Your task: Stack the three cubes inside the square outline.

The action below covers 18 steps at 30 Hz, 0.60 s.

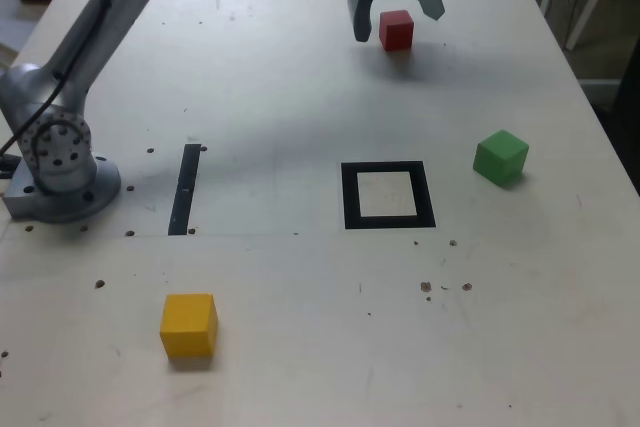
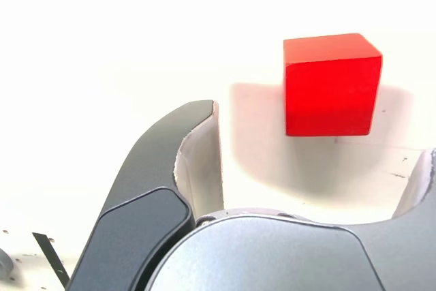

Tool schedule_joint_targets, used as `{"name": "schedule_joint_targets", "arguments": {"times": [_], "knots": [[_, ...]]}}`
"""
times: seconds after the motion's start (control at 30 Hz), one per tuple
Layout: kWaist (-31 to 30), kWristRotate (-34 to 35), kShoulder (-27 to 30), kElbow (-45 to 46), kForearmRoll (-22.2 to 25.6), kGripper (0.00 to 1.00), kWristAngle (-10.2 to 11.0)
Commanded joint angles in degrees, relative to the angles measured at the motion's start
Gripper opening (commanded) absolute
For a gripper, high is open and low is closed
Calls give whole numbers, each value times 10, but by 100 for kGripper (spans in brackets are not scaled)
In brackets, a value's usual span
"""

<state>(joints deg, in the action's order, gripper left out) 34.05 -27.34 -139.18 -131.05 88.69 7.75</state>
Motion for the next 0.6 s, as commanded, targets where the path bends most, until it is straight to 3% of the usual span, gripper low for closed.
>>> {"name": "schedule_joint_targets", "arguments": {"times": [0.0, 0.33, 0.57], "knots": [[2, -2, -18, -32, 19, 98, -4], [12, -3, -57, -85, 41, 95, -22], [18, 2, -61, -81, 46, 83, -22]]}}
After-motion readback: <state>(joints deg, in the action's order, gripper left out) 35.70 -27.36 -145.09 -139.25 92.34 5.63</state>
